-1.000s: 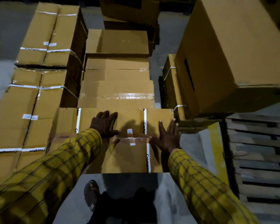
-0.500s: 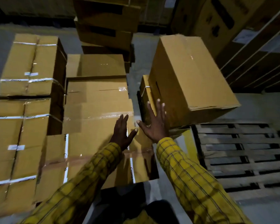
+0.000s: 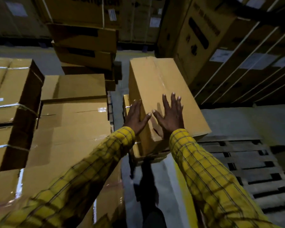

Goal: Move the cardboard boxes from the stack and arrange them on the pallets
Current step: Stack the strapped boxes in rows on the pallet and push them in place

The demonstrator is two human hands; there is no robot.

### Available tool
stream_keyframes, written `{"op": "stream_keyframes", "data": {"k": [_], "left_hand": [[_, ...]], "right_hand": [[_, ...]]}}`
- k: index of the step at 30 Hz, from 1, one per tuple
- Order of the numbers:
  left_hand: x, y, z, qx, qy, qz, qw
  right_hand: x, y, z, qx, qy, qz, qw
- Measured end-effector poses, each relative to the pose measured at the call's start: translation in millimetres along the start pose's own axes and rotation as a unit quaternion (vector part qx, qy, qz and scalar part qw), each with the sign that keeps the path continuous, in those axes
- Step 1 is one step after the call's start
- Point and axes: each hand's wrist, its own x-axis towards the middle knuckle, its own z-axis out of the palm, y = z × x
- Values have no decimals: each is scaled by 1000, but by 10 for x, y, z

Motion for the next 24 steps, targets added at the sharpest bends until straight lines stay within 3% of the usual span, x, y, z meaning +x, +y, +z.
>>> {"op": "stream_keyframes", "data": {"k": [9,13,17,24], "left_hand": [[881,26,704,-46,85,-158,983],[992,-231,745,-136,132,-215,958],[988,-156,764,-220,150,-235,935],[717,-119,272,-282,213,-194,915]], "right_hand": [[810,1290,-74,-41,-66,46,996],[977,1629,-97,93,-98,158,978],[1104,1638,-131,186,-90,197,958],[1182,962,-326,184,-57,110,975]]}}
